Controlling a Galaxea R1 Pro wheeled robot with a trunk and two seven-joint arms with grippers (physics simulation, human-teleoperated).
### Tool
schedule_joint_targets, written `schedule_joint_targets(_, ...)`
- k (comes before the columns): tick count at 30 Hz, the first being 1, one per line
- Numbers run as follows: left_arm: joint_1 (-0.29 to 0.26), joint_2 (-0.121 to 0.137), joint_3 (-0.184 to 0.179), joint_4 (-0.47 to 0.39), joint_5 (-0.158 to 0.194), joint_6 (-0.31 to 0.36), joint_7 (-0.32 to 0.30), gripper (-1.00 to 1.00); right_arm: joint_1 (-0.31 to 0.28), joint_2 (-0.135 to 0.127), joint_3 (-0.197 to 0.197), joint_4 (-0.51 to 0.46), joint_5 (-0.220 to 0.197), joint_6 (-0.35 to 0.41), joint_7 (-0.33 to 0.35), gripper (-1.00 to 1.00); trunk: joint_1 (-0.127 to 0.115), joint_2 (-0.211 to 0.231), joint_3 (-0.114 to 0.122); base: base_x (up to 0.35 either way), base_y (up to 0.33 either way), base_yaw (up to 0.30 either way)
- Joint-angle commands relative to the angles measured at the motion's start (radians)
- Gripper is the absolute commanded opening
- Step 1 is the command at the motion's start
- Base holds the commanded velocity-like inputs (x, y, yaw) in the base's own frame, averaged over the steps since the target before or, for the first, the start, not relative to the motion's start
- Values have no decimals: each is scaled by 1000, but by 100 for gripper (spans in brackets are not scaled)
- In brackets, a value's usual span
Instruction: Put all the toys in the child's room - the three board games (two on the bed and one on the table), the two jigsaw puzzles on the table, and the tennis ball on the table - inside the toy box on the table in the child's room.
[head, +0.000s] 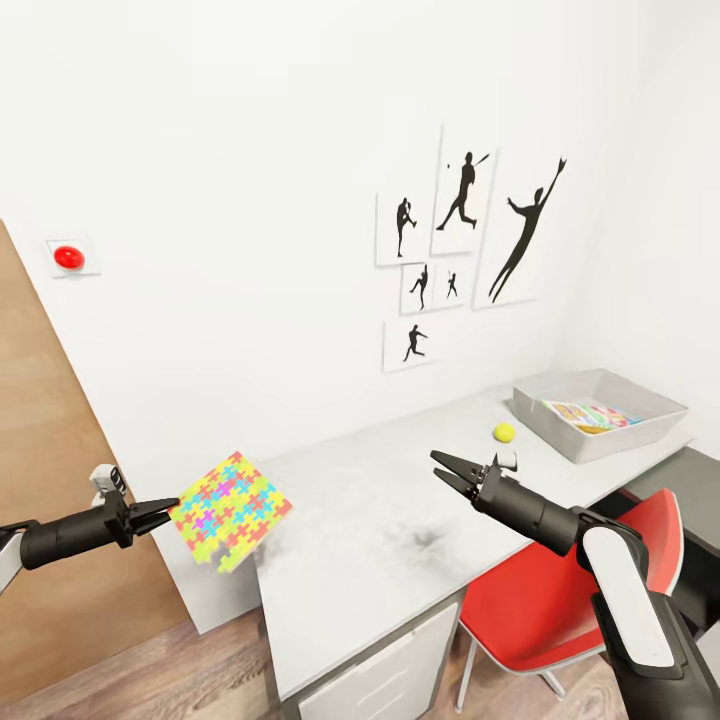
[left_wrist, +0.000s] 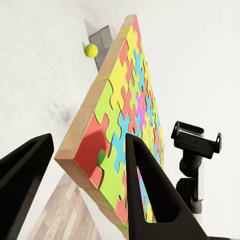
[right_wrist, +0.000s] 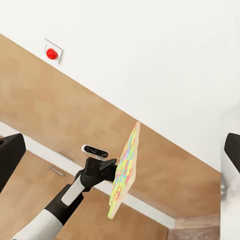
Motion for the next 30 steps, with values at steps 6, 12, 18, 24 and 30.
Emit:
schedule_joint_targets(6, -1, 1, -2, 0, 1, 8, -3, -100, -1, 0, -1, -1, 6, 4, 7, 100, -23, 41, 19, 0, 0, -23)
schedule_joint_targets(12, -1, 1, -2, 0, 1, 8, -3, -100, -1, 1, 0, -1, 6, 4, 8, 100, -46, 83, 44, 0, 0, -168)
schedule_joint_targets(18, -1, 1, -1, 0, 1, 8, -3, -100, -1, 1, 0, -1, 6, 3, 8, 100, -69, 125, 70, 0, 0, -214)
schedule_joint_targets(24, -1, 0, -1, 0, 0, 8, -3, -100, -1, 2, 3, -1, 7, 3, 8, 100, -92, 167, 96, 0, 0, -218)
schedule_joint_targets(30, -1, 0, -2, 0, 0, 8, -3, -100, -1, 2, 4, -1, 6, 3, 8, 100, -115, 209, 122, 0, 0, -219)
